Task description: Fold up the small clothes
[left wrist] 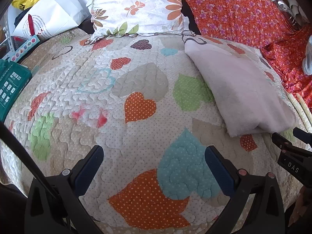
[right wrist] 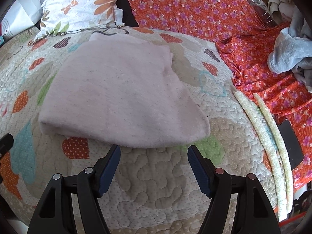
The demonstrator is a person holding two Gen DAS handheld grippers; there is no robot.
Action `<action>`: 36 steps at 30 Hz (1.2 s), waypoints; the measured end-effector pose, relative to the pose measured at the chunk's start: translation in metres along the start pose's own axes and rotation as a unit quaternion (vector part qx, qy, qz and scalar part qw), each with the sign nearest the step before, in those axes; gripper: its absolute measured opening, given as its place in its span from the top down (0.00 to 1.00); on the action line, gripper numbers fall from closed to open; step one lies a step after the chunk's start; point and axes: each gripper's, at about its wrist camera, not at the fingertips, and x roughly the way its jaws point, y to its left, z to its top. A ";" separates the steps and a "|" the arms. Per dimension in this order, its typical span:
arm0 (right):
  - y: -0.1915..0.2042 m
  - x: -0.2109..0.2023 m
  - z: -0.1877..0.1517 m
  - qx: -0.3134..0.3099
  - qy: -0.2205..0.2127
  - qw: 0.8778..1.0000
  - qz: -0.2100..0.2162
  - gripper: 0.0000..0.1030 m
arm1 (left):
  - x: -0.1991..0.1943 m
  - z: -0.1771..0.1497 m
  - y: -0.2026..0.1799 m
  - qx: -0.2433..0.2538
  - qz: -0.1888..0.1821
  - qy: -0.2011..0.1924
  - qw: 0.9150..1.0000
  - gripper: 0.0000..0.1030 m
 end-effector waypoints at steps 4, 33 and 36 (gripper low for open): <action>0.004 -0.001 0.000 -0.011 -0.004 1.000 -0.006 0.25 | -0.001 0.000 0.000 -0.001 0.002 -0.002 1.000 0.00; 0.010 -0.004 -0.002 -0.027 -0.011 0.999 -0.017 0.23 | -0.001 -0.006 -0.008 0.024 0.015 -0.009 1.000 0.00; 0.010 -0.004 -0.002 -0.027 -0.011 0.999 -0.017 0.23 | -0.001 -0.009 -0.012 0.033 0.013 -0.009 0.999 0.00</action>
